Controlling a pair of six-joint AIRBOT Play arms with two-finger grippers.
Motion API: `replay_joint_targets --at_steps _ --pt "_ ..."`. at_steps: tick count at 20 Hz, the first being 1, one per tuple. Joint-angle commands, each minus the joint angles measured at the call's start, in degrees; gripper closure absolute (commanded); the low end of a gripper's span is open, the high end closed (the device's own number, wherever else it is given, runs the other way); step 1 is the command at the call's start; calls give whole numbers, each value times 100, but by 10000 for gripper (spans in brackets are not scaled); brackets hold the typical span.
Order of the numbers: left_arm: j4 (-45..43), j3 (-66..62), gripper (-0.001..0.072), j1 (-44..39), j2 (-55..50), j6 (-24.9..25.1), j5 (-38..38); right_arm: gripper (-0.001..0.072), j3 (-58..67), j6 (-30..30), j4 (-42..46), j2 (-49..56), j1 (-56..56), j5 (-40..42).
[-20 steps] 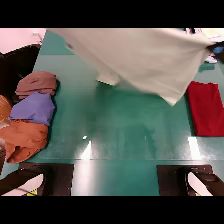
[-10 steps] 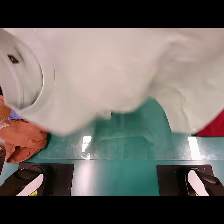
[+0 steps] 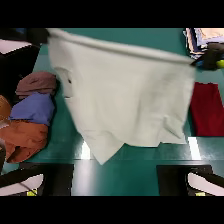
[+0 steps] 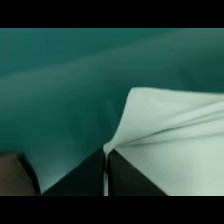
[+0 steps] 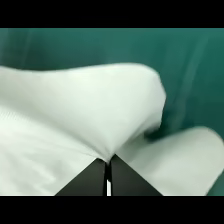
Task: Fold the shirts.
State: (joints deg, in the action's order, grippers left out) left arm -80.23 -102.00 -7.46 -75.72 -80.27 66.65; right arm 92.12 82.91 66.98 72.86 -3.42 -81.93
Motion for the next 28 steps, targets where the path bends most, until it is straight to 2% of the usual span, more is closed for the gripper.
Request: replay_joint_targets --at_steps 1,5,6,7,8,11,13,18,21,25,28 --pt "-114 240 682 2 -1281 -79 -407 697 -308 20 155 1228 -431 831" --pt "-240 238 681 2 -1978 -592 -828 687 490 22 136 2142 -544 837" --pt "-256 234 538 17 -1980 -632 -844 464 737 22 -46 2277 -540 765" --pt "-225 229 187 66 -1941 -647 -785 272 981 22 -291 2374 -483 636" --pt "-238 125 104 142 -1930 -645 -446 272 1141 22 -492 2400 -431 518" --pt "-192 -26 104 527 -1788 -632 837 273 1134 -66 -778 2149 -238 11" --pt "-37 332 104 793 -1502 -629 1143 273 584 -175 -782 1705 -103 -57" --pt "212 2671 104 916 -560 -627 861 277 -1217 -352 -1211 433 205 22" --pt "1008 3928 104 916 -319 -474 289 278 -1895 -352 -1469 -68 350 267" --pt "1917 4684 104 859 -321 -326 -378 278 -2441 -352 -1493 -466 361 446" --pt "1969 4916 105 638 -321 -330 -774 278 -2636 -348 -1491 -608 361 498"
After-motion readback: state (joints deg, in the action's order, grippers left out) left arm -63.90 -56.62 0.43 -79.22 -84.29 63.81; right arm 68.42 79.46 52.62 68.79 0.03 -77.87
